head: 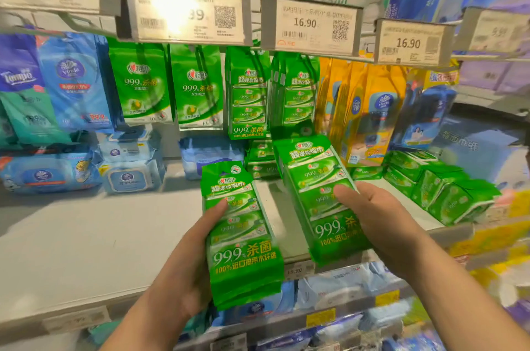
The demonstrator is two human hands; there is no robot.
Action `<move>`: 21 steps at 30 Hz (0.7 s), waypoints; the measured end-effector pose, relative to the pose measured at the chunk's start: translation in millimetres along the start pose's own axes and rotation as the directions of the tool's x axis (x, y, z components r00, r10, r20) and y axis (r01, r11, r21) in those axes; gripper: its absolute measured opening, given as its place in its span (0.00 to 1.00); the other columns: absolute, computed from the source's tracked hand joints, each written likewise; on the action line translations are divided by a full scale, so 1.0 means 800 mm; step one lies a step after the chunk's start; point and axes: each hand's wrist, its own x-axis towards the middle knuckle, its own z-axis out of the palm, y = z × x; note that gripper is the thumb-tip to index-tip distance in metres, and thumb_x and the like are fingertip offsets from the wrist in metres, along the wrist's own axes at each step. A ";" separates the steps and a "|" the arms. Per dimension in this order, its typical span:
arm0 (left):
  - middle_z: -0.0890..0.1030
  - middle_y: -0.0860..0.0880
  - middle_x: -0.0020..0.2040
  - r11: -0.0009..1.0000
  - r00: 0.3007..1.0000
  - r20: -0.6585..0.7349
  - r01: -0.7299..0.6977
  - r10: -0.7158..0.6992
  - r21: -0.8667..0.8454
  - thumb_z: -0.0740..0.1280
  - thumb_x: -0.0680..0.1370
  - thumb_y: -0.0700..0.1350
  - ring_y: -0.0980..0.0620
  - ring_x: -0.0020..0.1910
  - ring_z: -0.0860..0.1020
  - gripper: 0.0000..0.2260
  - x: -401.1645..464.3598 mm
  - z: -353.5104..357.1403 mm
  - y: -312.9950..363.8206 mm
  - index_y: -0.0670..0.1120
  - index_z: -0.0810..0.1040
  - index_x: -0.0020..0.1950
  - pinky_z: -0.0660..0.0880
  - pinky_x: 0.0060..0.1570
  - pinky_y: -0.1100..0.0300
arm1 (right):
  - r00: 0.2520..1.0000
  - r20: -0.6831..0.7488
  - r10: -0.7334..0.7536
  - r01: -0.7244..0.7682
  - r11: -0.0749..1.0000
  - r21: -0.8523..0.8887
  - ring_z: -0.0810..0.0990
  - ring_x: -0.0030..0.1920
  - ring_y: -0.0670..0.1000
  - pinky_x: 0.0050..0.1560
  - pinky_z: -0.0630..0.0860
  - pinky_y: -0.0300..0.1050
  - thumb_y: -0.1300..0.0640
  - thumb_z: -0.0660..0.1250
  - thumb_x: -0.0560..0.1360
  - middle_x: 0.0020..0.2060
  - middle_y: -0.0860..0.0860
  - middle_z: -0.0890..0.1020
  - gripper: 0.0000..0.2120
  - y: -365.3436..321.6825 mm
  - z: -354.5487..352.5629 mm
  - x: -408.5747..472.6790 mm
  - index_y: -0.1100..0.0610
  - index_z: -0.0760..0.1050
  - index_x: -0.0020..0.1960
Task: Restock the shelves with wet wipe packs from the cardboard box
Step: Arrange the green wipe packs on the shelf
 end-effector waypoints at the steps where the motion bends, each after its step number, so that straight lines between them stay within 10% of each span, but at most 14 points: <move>1: 0.84 0.37 0.55 1.000 1.000 -0.003 0.007 -0.007 0.004 0.68 0.71 0.55 0.38 0.46 0.85 0.21 0.001 0.001 -0.001 0.43 0.83 0.58 0.77 0.52 0.44 | 0.997 -0.046 -0.059 0.060 0.998 0.006 0.86 0.43 0.58 0.48 0.83 0.64 0.47 0.70 0.77 0.48 0.60 0.87 0.15 0.002 -0.006 -0.003 0.58 0.81 0.56; 6: 0.83 0.37 0.57 0.998 0.999 -0.034 0.043 -0.042 0.046 0.70 0.70 0.52 0.36 0.49 0.83 0.23 0.002 0.002 -0.003 0.43 0.81 0.62 0.76 0.57 0.41 | 0.935 -0.187 -0.300 0.305 0.952 0.000 0.86 0.45 0.53 0.55 0.81 0.65 0.36 0.77 0.59 0.45 0.50 0.88 0.21 -0.005 -0.031 -0.025 0.43 0.83 0.49; 13: 0.83 0.37 0.57 0.995 0.997 -0.052 0.065 -0.061 0.080 0.70 0.70 0.51 0.36 0.51 0.83 0.21 0.001 0.010 -0.005 0.43 0.81 0.61 0.73 0.63 0.38 | 0.847 -0.286 -0.447 0.482 0.874 0.062 0.85 0.49 0.57 0.56 0.79 0.71 0.28 0.79 0.56 0.49 0.54 0.87 0.34 -0.008 -0.042 -0.021 0.48 0.80 0.53; 21: 0.84 0.37 0.55 0.992 0.995 -0.077 0.065 -0.057 0.109 0.69 0.70 0.52 0.37 0.48 0.84 0.18 0.003 0.010 -0.006 0.43 0.84 0.55 0.74 0.61 0.40 | 0.815 -0.351 -0.461 0.534 0.833 0.145 0.85 0.46 0.56 0.45 0.84 0.55 0.52 0.69 0.74 0.47 0.55 0.86 0.14 -0.003 -0.033 0.003 0.57 0.76 0.57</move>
